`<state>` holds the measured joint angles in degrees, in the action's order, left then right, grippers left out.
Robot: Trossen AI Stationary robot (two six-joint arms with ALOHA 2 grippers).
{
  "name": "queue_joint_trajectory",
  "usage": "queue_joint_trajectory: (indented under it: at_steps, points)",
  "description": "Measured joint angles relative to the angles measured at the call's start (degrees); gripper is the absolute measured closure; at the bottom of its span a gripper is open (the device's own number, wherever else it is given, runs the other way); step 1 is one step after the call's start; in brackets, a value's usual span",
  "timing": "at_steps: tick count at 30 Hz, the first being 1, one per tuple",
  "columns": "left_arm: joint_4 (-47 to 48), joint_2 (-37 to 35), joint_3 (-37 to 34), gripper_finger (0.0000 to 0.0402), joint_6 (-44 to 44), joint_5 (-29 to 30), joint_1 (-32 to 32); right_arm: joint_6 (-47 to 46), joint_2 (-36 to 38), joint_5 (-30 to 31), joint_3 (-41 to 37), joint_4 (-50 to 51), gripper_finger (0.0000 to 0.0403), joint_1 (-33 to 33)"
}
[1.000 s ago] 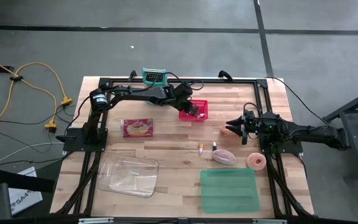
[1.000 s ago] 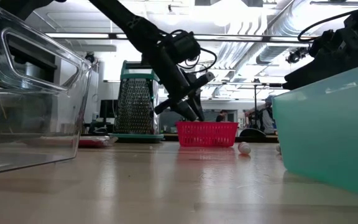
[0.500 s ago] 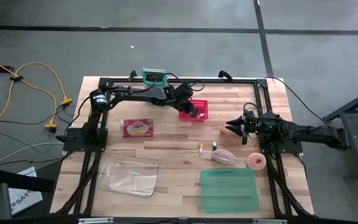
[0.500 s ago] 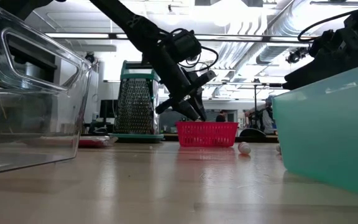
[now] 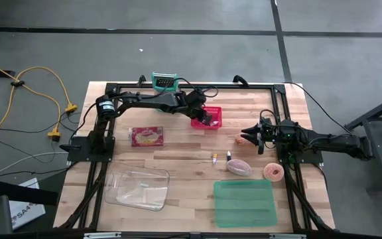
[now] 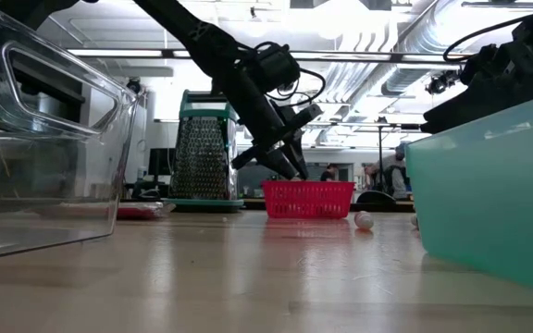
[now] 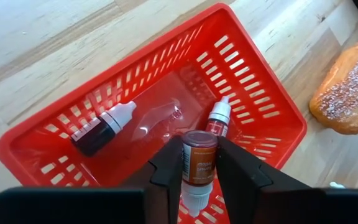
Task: Pick & Place Food Item
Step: Put the food coloring into the red bin
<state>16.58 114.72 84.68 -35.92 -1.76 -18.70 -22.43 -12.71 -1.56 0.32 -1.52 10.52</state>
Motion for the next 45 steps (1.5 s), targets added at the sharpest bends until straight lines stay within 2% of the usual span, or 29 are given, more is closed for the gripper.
queue_joint_trajectory:
  at_steps: [6,10,17,21,27,36,45]
  points:
    - [0.0,0.0,0.0,0.0261,0.1,0.0,0.0,0.0,0.0,0.0,0.0,0.0,0.0289,0.0]
    - [0.0,0.0,0.0,0.0246,0.1,0.1,0.1,0.0,0.0,0.0,0.0,0.0,0.0289,0.0]
    - [-0.3,0.0,0.0,0.0244,0.8,0.1,0.1,0.0,0.0,0.0,0.0,0.0,0.0289,0.0]
    - [-1.1,-0.9,0.0,0.0244,2.8,-1.8,0.1,0.0,0.0,-0.1,0.0,0.0,0.0289,0.0]
    - [-1.4,-5.8,0.1,0.0244,10.8,-5.4,0.9,0.0,0.0,-0.1,0.0,0.0,0.0289,0.0]
    - [2.9,-10.8,0.1,0.0244,19.5,-6.5,6.4,0.0,0.0,-0.1,0.0,0.0,0.0289,0.0]
    - [9.8,-13.1,0.0,0.0244,21.1,-7.1,14.1,0.0,0.0,0.0,0.0,0.0,0.0289,0.0]
